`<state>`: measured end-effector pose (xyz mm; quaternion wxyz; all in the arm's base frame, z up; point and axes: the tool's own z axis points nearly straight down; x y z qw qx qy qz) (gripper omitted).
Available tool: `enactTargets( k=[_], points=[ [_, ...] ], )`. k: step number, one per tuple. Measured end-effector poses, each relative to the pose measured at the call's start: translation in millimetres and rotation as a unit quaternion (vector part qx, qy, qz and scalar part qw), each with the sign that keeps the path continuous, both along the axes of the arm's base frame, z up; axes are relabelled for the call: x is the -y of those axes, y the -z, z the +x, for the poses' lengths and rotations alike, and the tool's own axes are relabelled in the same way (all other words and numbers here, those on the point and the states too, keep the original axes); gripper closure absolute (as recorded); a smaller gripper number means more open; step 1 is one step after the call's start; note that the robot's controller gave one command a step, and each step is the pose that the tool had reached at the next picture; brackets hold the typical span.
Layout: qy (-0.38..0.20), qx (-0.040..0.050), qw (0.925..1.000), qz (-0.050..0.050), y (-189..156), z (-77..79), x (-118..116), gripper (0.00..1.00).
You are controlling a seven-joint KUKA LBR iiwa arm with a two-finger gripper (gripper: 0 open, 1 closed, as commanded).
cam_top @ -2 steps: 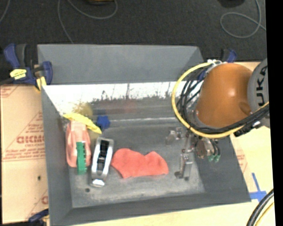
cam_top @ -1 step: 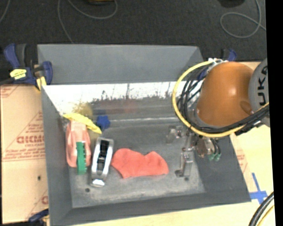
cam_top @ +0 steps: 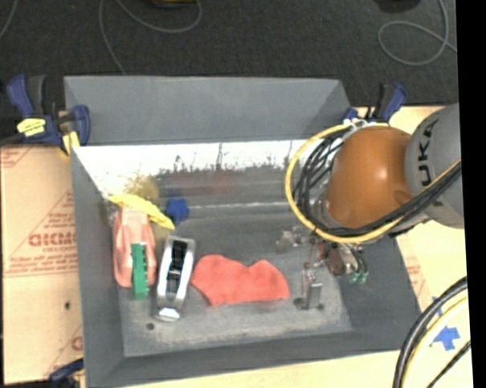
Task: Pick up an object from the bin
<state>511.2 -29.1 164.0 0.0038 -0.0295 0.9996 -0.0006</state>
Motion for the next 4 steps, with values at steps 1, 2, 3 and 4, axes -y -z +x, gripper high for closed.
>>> enactTargets(
  k=[1, 2, 3, 4],
  points=[
    [-0.002, 0.0001, 1.0, 0.0, 60.1, 7.7, -28.1, 0.0],
    [0.051, 0.002, 0.9987, 0.001, 93.2, -0.8, -54.7, 1.0],
    [0.051, 0.002, 0.9987, 0.001, 93.2, -0.7, -54.7, 1.0],
    [0.035, 0.0028, 0.9994, 0.001, 93.2, 6.1, -48.4, 1.0]
  ],
)
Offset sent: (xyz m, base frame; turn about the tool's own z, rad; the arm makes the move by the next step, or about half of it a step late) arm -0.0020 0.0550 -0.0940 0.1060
